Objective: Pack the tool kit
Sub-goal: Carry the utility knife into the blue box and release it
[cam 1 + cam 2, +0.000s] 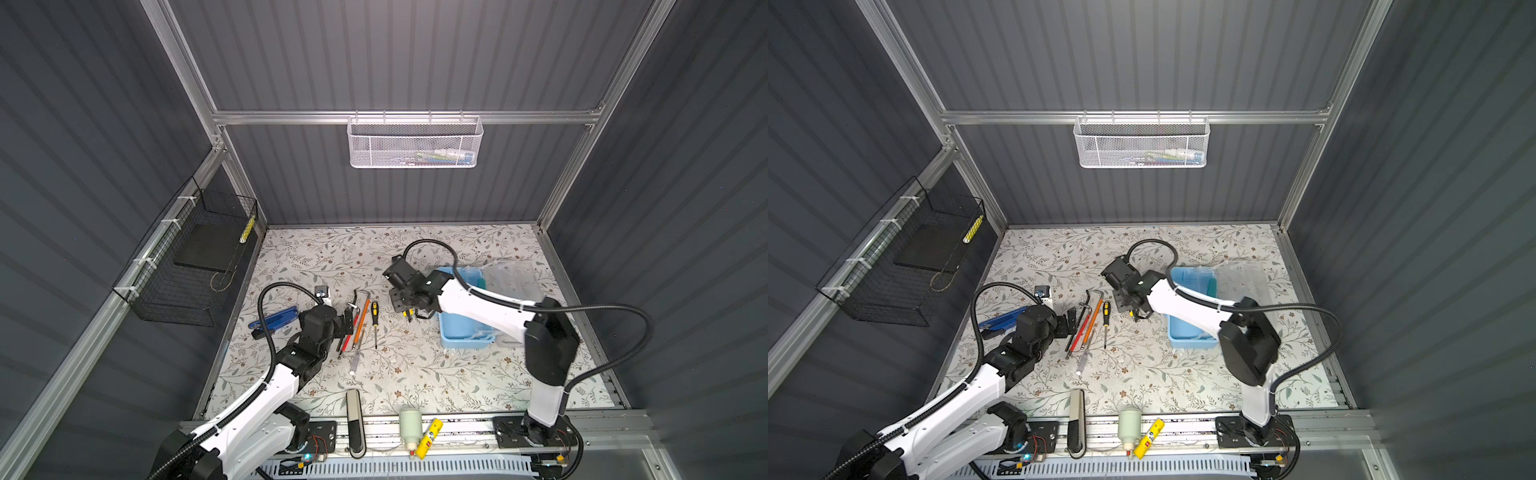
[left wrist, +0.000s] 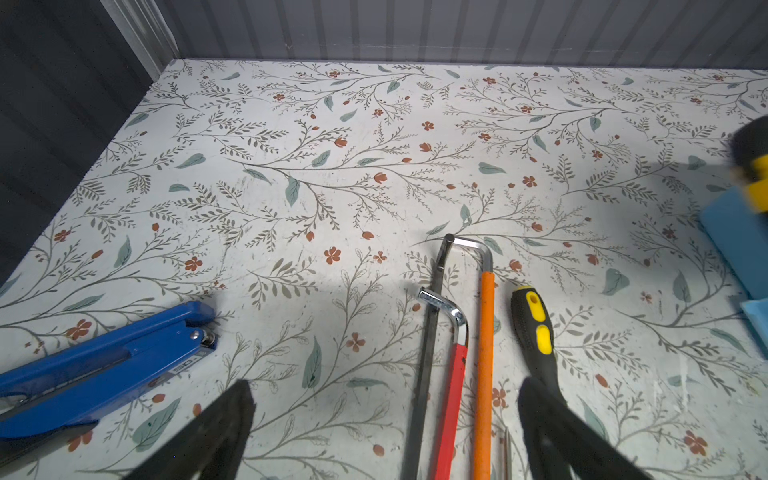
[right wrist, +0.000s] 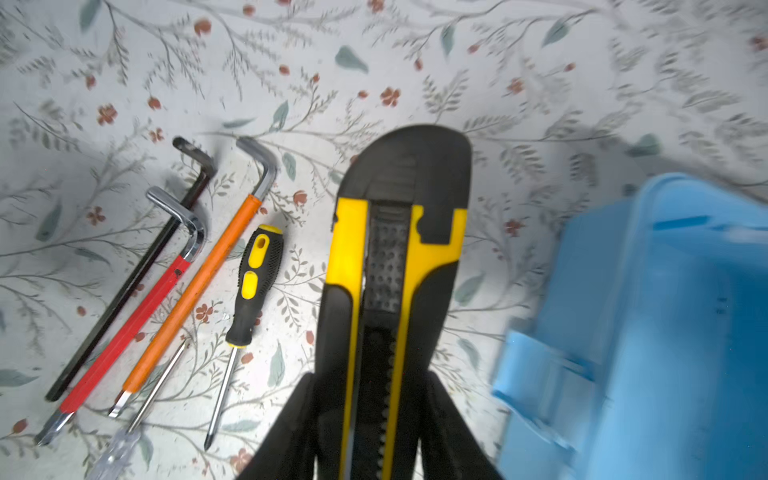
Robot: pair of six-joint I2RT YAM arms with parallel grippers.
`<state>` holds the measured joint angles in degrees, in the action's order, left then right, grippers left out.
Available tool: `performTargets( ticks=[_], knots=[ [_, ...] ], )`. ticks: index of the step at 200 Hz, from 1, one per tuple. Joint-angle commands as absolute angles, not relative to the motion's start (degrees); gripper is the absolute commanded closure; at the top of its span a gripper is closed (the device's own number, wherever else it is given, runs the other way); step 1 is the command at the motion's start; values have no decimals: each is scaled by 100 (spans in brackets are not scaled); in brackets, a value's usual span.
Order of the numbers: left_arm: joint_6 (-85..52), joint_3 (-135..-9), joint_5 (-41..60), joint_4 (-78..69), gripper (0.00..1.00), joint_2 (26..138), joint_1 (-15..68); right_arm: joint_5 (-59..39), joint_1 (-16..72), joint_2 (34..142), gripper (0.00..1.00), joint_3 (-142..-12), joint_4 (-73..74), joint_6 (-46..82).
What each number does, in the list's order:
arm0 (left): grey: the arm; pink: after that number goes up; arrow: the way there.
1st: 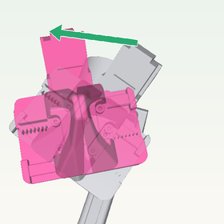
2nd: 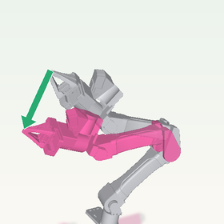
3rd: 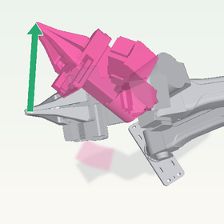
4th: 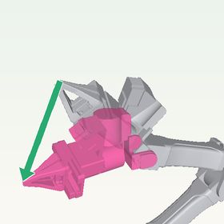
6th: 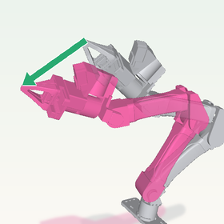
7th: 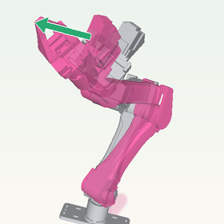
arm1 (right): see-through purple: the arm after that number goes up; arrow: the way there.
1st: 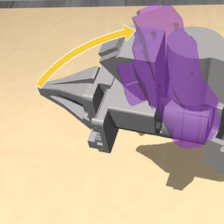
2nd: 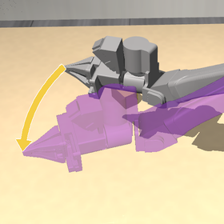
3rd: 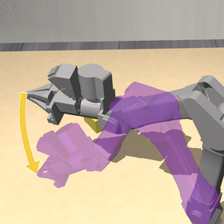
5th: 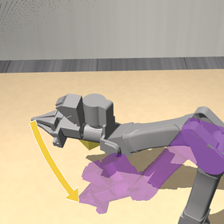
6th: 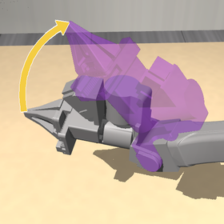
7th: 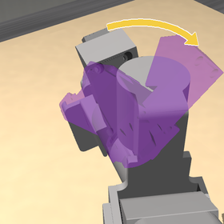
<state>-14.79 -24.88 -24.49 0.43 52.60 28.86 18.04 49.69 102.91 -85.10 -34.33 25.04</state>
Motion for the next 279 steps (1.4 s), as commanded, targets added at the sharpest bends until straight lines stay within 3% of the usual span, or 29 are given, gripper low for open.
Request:
performTargets(
  ticks=[1, 41, 84, 168, 279],
  knots=[
    [-1538, -2470, -2513, 101, 1, 5256, 2865, 2226, 4621, 9551, 79, -8105, -3911, 2344],
    [-1530, -2466, -2510, 105, 1, 5232, 2865, 2264, 3551, 8416, 78, -7144, -4123, 1872],
    [-1542, -2441, -2531, 95, 1, 5199, 2864, 2364, 2587, 8040, 79, -6610, -4117, 1341],
    [-1559, -2408, -2566, 113, 1, 5116, 2864, 2624, 2281, 8716, 81, -6504, -3890, 691],
    [-1567, -2408, -2584, 107, 1, 5108, 2865, 2761, 2285, 9282, 67, -6619, -3941, 951]
  ],
)
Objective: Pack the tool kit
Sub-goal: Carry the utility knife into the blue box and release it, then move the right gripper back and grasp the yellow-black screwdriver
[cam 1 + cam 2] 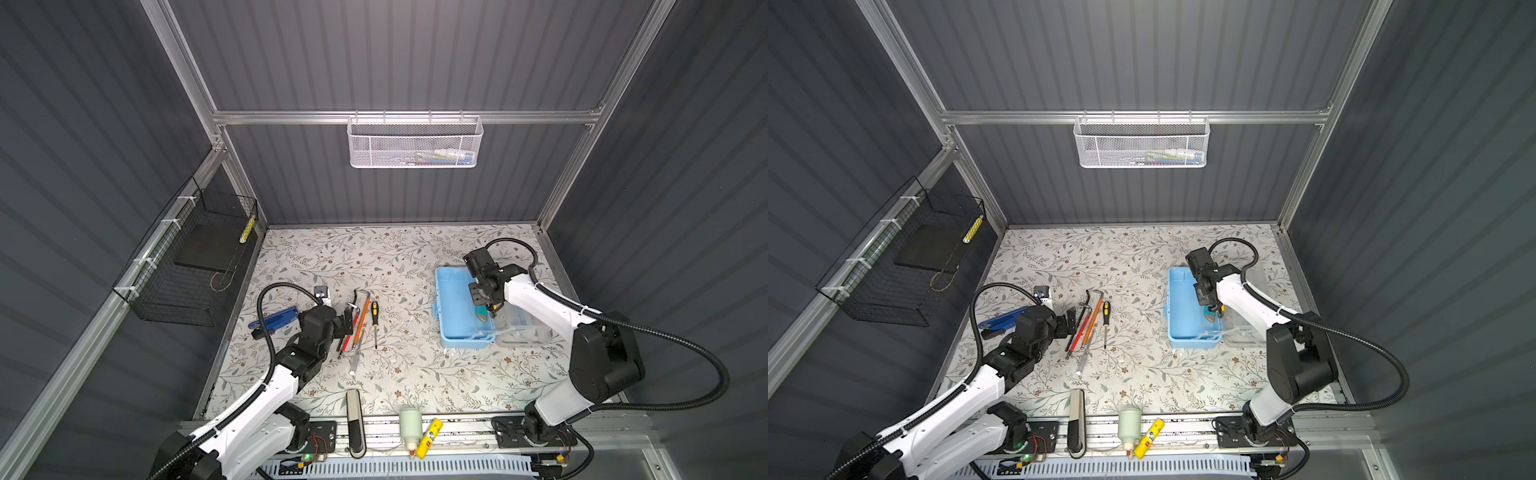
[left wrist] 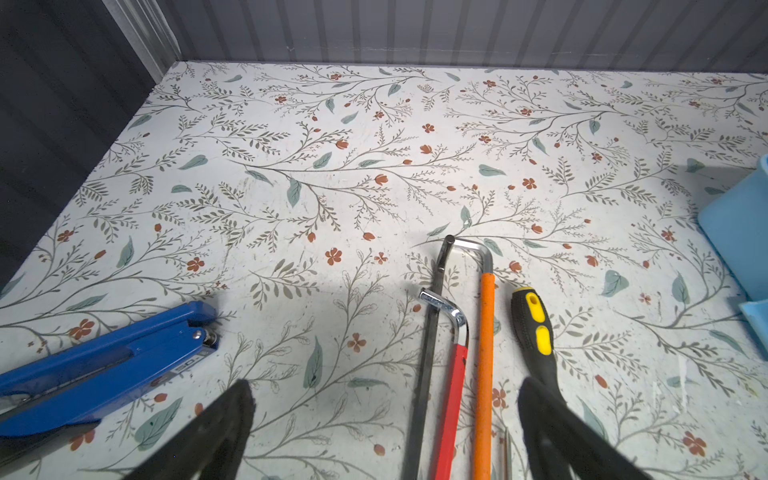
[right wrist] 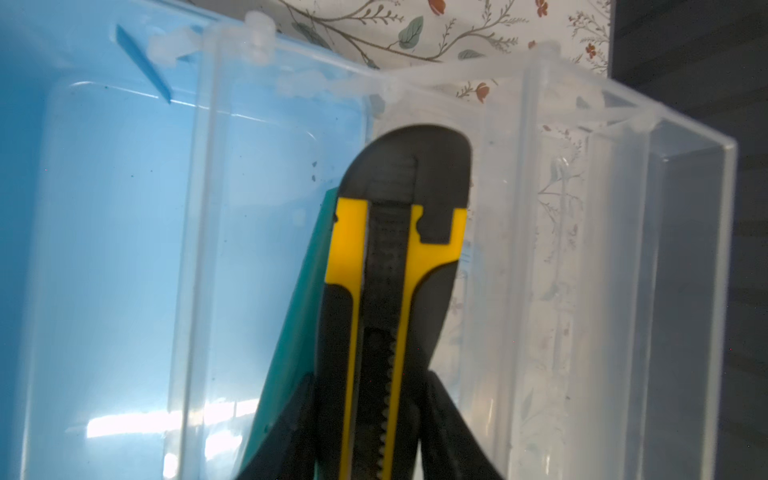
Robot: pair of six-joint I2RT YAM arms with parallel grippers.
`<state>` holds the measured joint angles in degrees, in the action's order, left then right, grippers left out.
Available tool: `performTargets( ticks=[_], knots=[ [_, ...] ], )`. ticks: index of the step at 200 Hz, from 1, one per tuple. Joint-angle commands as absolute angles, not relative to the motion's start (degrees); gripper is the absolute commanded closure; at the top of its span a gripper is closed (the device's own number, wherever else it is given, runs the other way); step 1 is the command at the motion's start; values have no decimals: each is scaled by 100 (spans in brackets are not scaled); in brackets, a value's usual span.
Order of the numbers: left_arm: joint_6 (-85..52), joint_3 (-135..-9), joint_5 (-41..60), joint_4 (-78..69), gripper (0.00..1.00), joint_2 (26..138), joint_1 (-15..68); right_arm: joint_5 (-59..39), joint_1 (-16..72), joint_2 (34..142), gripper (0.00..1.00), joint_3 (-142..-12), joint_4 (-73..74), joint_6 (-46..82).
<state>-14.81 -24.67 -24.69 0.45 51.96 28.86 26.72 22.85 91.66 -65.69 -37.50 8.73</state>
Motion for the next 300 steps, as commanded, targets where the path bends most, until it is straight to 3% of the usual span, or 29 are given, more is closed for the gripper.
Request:
performTargets(
  ticks=[1, 30, 100, 141, 166, 214, 300],
  knots=[
    [-1566, -2408, -2580, 110, 1, 5107, 2865, 2765, 2285, 9277, 67, -6627, -3944, 950],
    [-1564, -2417, -2577, 109, 1, 5132, 2865, 2812, 2322, 9170, 55, -6756, -4080, 985],
    [-1606, -2383, -2641, 132, 1, 5057, 2863, 2623, 2810, 8779, 46, -7545, -4719, 1071],
    [-1679, -2312, -2783, 167, 1, 4883, 2856, 933, 3831, 8394, 43, -7414, -3639, 1884],
    [-1713, -2312, -2845, 193, 1, 4882, 2856, 451, 4447, 9018, 45, -7308, -2745, 2288],
    [-1871, -2219, -3115, 307, 1, 4614, 2841, 179, 5165, 10509, 47, -8099, -2395, 2373],
    [-2037, -2022, -3375, 457, 0, 4078, 2821, 126, 5282, 12432, 47, -9545, -2683, 2380]
  ],
)
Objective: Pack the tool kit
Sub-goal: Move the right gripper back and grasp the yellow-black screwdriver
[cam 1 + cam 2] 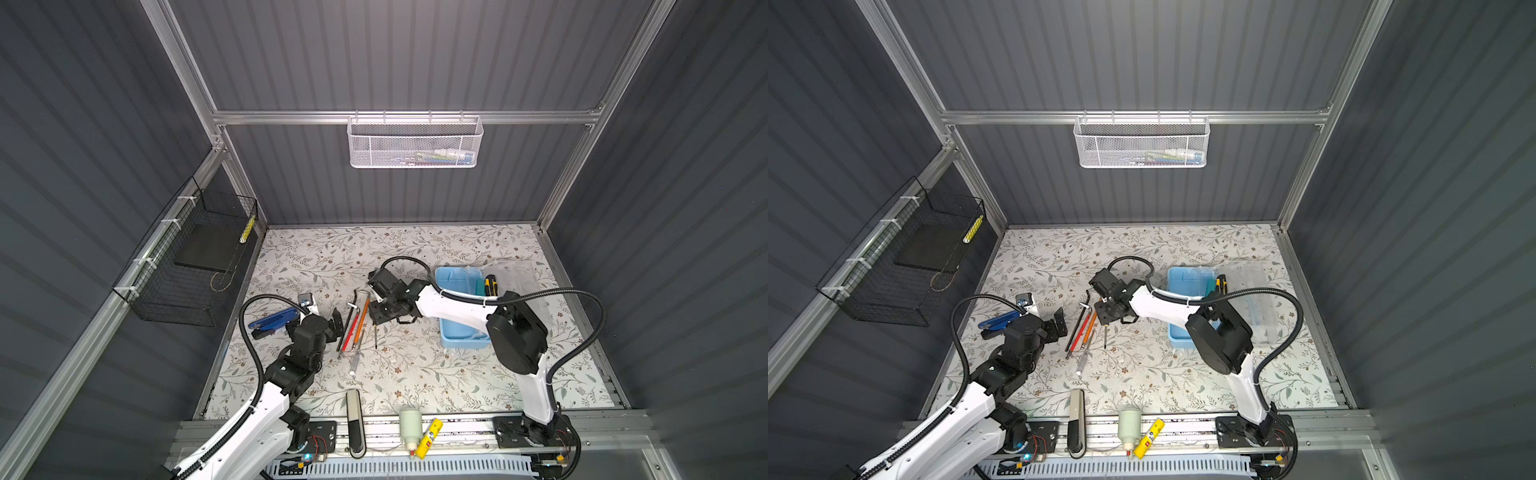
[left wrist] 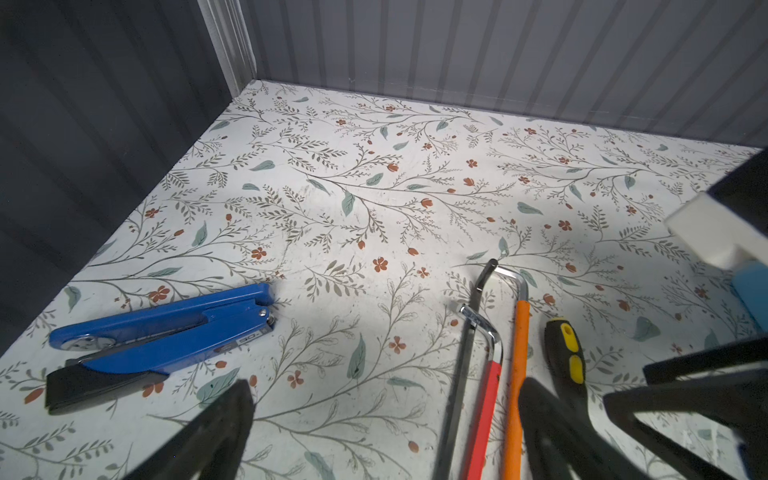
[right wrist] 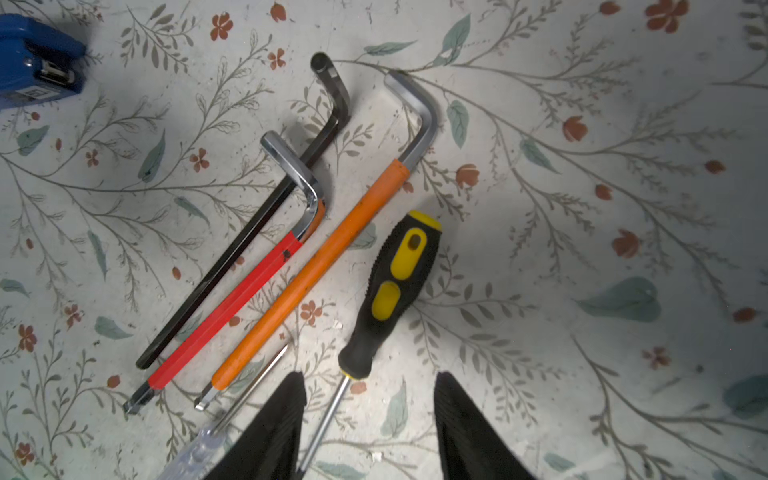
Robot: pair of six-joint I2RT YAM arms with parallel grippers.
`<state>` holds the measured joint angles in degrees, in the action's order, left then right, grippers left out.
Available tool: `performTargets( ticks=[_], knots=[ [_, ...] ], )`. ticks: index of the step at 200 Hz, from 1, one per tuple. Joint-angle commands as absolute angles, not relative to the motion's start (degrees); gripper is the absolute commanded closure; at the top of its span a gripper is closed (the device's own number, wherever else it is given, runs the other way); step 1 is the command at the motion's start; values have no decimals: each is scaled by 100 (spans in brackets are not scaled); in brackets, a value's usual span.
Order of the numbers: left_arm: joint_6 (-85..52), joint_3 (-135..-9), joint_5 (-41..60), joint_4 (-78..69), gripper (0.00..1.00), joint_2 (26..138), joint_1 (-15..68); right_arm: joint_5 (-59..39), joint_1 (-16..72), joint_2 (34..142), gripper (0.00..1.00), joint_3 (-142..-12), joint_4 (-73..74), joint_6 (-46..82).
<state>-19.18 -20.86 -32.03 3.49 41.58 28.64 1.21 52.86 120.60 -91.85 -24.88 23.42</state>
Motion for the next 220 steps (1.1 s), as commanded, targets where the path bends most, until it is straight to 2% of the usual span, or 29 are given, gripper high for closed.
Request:
performTargets(
  ticks=[1, 84, 137, 167, 220],
  knots=[
    [-2038, -2021, -3375, 457, 0, 4078, 2821, 138, 5287, 12452, 47, -9567, -2690, 2381],
    [-1961, -2013, -3239, 391, 1, 4078, 2821, 623, 5270, 13332, 49, -10450, -3208, 2355],
    [-1960, -2017, -3235, 387, 1, 4086, 2817, 803, 5238, 13341, 61, -10450, -3397, 2337],
    [-1960, -2030, -3234, 387, 1, 4118, 2817, 756, 5221, 13243, 74, -10450, -3408, 2359],
    [-1960, -2031, -3234, 378, 1, 4139, 2821, 673, 5146, 12920, 85, -10211, -3285, 2451]
  ],
)
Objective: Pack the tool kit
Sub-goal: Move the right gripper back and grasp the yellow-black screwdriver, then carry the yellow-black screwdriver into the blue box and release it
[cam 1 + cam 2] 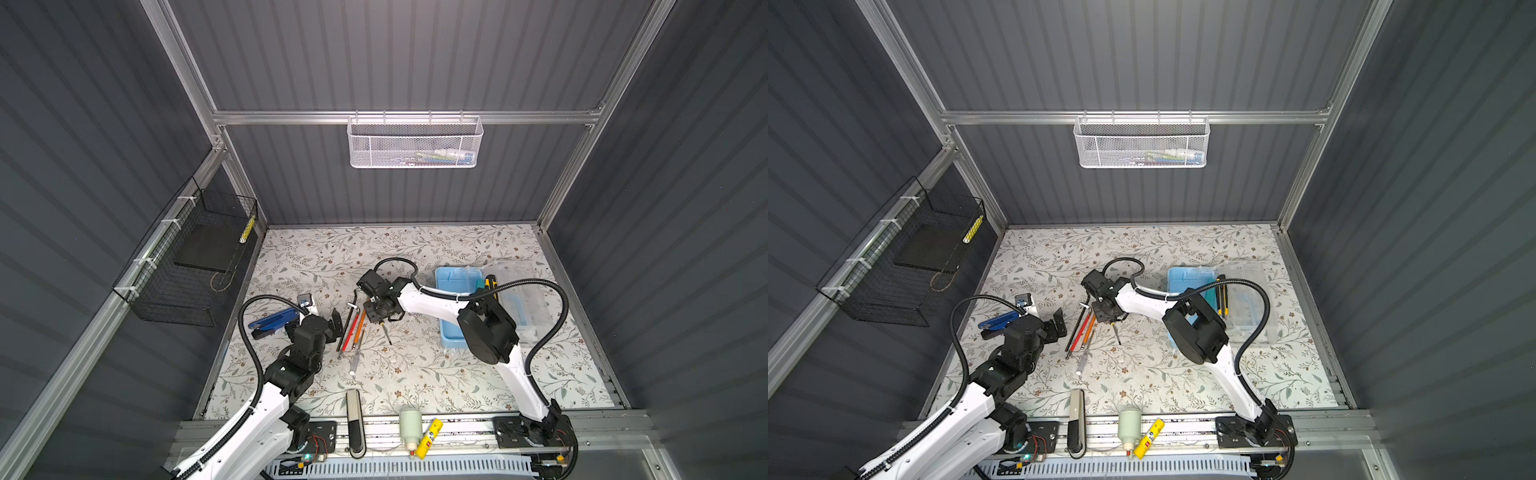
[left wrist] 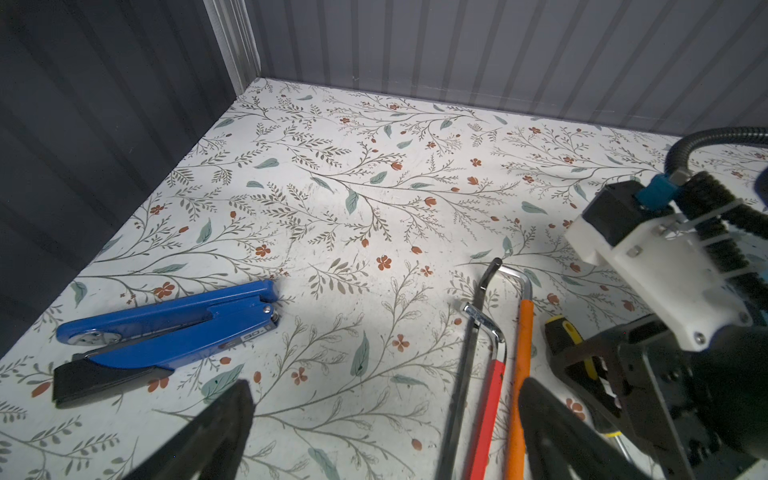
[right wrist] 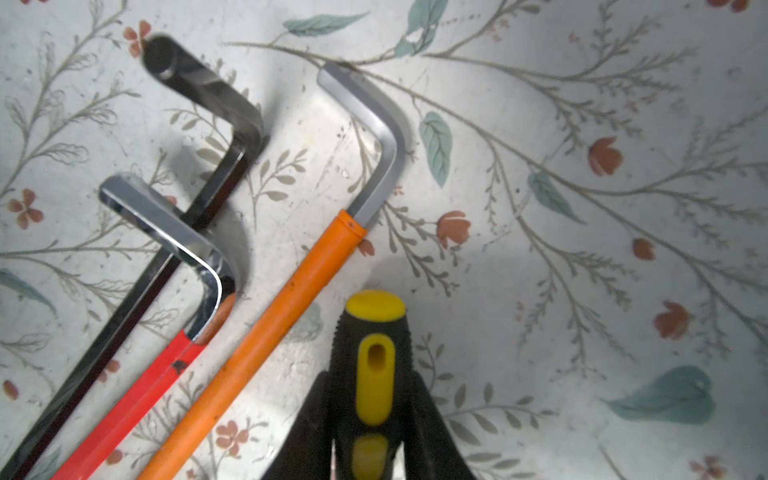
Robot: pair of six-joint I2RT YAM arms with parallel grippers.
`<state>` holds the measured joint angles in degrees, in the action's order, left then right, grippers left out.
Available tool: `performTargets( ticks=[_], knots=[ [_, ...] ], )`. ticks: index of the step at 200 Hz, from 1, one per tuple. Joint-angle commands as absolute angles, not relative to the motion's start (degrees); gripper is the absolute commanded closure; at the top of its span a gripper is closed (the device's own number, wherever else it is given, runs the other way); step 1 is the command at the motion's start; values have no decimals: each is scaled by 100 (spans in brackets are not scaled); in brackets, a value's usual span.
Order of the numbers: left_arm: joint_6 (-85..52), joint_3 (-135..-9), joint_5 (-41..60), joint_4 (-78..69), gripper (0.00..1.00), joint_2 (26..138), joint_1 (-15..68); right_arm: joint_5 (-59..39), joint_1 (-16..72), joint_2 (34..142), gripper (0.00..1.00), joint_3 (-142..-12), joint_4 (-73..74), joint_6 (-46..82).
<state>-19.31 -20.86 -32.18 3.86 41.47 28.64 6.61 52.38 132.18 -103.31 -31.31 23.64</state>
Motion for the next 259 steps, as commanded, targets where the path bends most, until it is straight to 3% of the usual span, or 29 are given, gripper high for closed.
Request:
performTargets(
  ticks=[1, 73, 142, 209, 259],
  knots=[
    [-1960, -2035, -3234, 378, 1, 4139, 2821, 671, 5144, 12911, 85, -10203, -3286, 2447],
    [-1925, -2070, -3175, 354, 1, 4229, 2821, 635, 4629, 11191, 93, -9205, -3469, 2190],
    [-1881, -2127, -3103, 316, 0, 4397, 2821, 1139, 2905, 8810, 96, -8060, -4413, 998],
    [-1873, -2145, -3094, 308, 1, 4447, 2819, 1542, 1547, 7829, 95, -7600, -4958, 686],
    [-1872, -2153, -3094, 299, 1, 4463, 2821, 1259, 800, 7556, 94, -6847, -4123, 517]
  ],
)
